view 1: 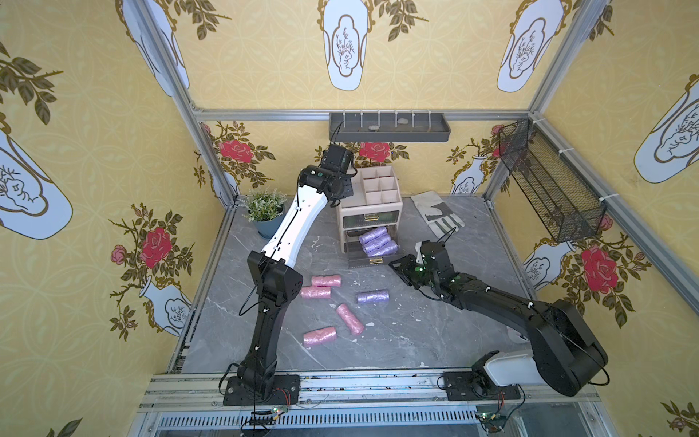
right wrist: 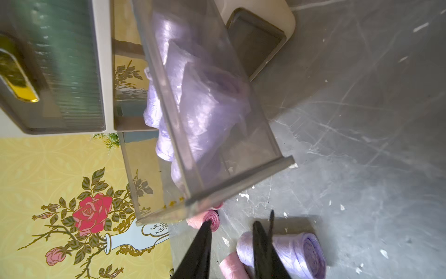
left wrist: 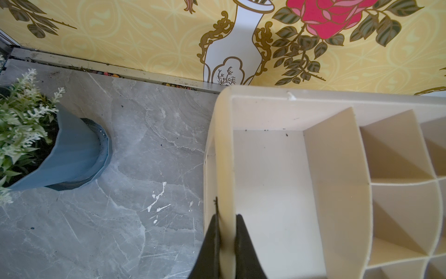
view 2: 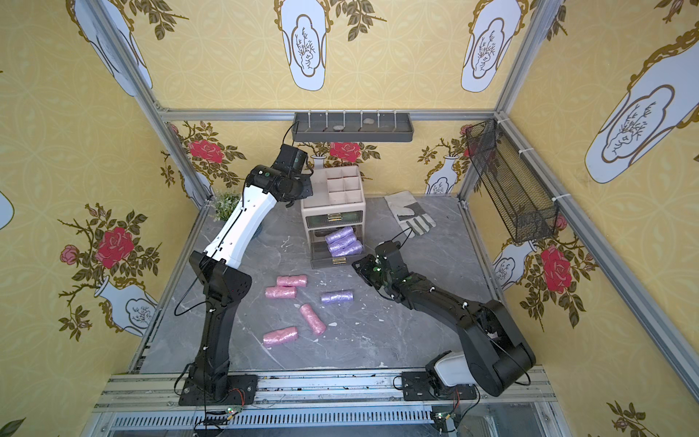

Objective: Sort the rolls of trash bags by color and place them into the drawer
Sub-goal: Close the drawer in the storage box.

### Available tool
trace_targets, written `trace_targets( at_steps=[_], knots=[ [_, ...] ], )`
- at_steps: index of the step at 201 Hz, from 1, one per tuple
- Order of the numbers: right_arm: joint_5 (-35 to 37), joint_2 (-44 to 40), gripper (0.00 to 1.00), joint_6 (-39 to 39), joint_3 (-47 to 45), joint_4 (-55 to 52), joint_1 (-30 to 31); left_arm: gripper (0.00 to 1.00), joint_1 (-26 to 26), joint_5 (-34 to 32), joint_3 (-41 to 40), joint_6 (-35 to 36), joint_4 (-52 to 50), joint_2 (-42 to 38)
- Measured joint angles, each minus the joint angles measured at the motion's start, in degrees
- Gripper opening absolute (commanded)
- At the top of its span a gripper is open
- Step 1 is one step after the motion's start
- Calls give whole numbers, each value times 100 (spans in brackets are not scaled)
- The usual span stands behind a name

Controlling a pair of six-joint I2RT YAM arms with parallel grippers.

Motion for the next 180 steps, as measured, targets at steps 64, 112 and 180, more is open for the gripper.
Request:
trace_targets(
  at_steps=[64, 112, 180],
  knots=[
    [90, 826, 31, 39, 723, 195, -103, 10, 0, -17, -4, -46, 7, 0],
    [96, 1388, 31, 48, 1207, 389, -210, 10, -2, -11, -11, -46, 13, 0],
    [63, 2144, 32, 83, 1923, 634, -332, 10, -4, -17, -105, -46, 114, -11]
  ],
)
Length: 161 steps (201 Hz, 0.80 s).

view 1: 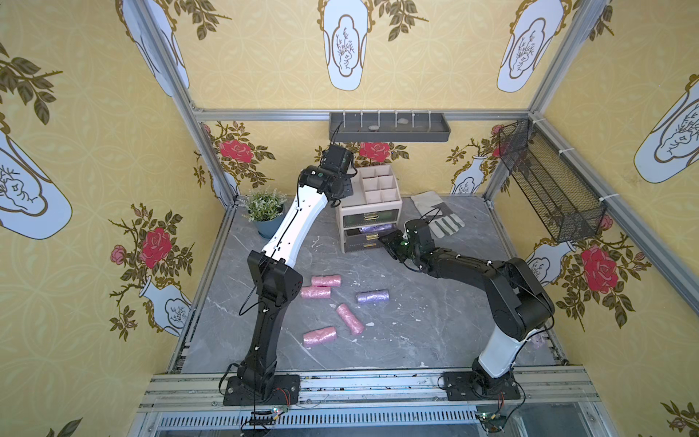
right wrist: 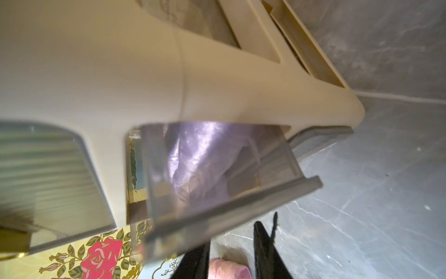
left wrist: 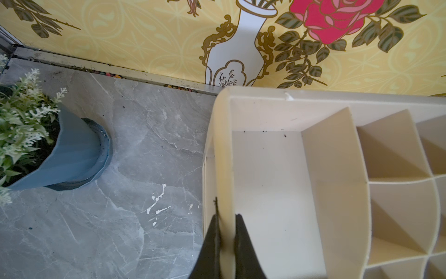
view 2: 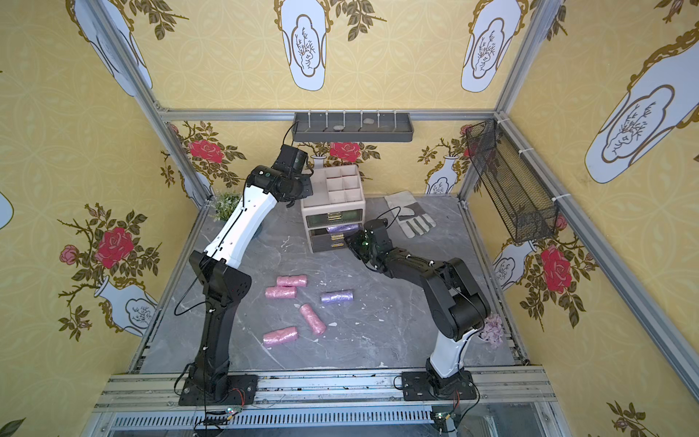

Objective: Sort the rolls of trash bags by color and place them into the drawer
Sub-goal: Close the drawer in the storage box.

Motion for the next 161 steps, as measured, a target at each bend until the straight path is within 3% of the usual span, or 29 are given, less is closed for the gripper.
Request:
trace_targets(
  at_steps=[40, 98, 161],
  knots=[
    [-63, 374, 33, 46, 461, 28, -52, 11, 0, 4, -79, 2, 31, -44],
    [-136, 739, 34, 42, 931, -146, -116, 25, -4, 203, -417, 35, 109, -199],
    [-227, 273, 46, 125, 428, -44, -151, 34, -11, 264, -649, 101, 144, -387]
  ],
)
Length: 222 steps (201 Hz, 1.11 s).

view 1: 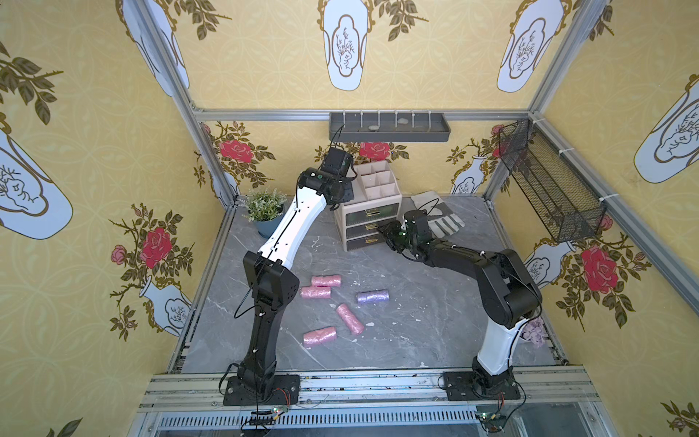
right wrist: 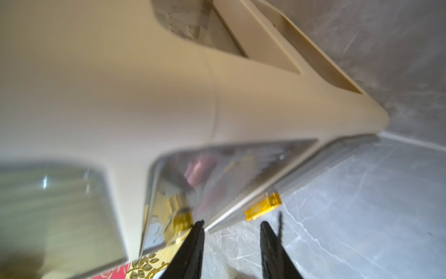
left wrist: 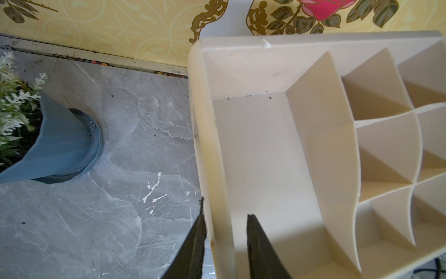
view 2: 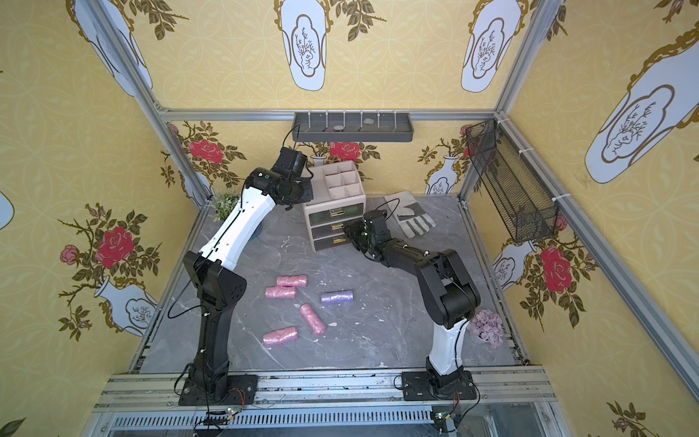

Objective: Sort the rolls of trash bags by color and place them into the drawer
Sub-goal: Close the drawer in the storage box, then open the drawer in the storage box.

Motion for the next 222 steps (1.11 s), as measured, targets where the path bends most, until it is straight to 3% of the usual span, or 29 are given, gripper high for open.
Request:
trace_targets(
  at_steps=[34, 67, 107, 151, 222],
  knots=[
    [33, -778, 53, 179, -802, 83, 227, 38, 0, 11, 15, 31, -4, 0],
    [321, -986, 52, 385, -1443, 605, 614, 38, 4, 39, 13, 33, -11, -28],
    [745, -127, 47, 914, -2063, 2347, 743, 37, 4, 83, 4, 31, -13, -61],
    [1049, 1097, 46, 1547, -2146, 4352, 793, 36, 9, 125, 90, 33, -42, -61],
    [1397, 1552, 41, 1961, -1751, 5298, 793, 35, 46, 199, 92, 37, -122, 24]
  ],
)
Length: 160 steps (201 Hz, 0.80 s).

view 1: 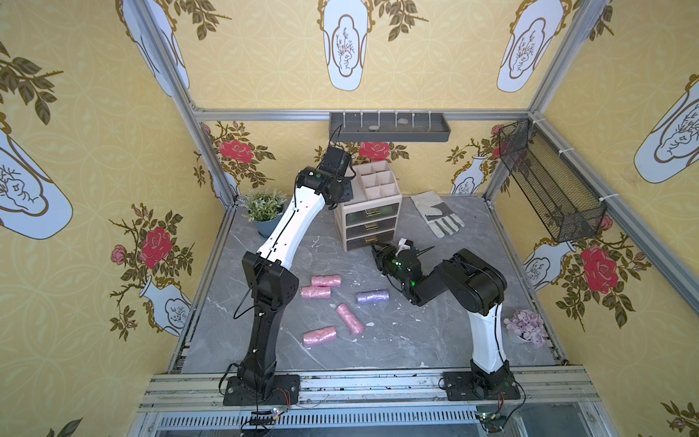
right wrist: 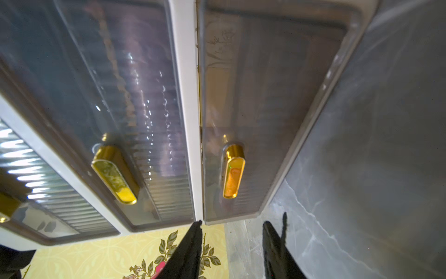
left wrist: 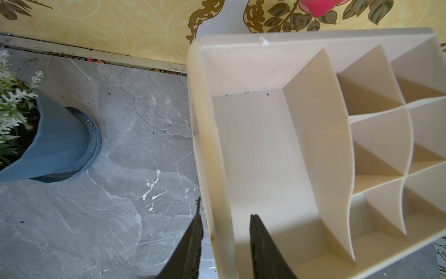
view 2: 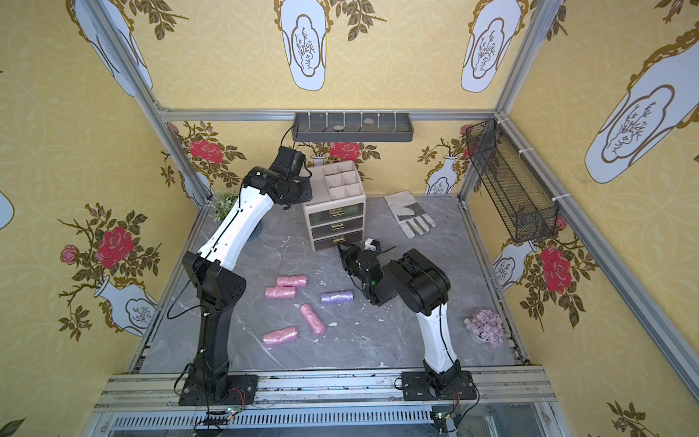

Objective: Sort the rolls of trash bags by color and place them into the drawer
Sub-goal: Open the drawer in the storage box.

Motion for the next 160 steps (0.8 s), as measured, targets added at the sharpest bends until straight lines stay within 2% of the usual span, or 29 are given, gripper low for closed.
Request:
trace_targets(
  at_steps=[45, 71, 127, 160],
  knots=[
    [105, 308, 40, 195, 229, -7, -55, 32, 24, 26, 0, 2, 0, 50],
    [212, 450, 39, 295, 315, 4, -101, 23, 39, 26, 0, 20, 2, 87],
    [229, 570, 39, 428, 372, 304, -111, 21, 44, 35, -2, 24, 9, 103],
    [227, 481, 39, 444, 348, 299, -116, 14, 44, 46, -2, -7, 39, 105]
  ],
)
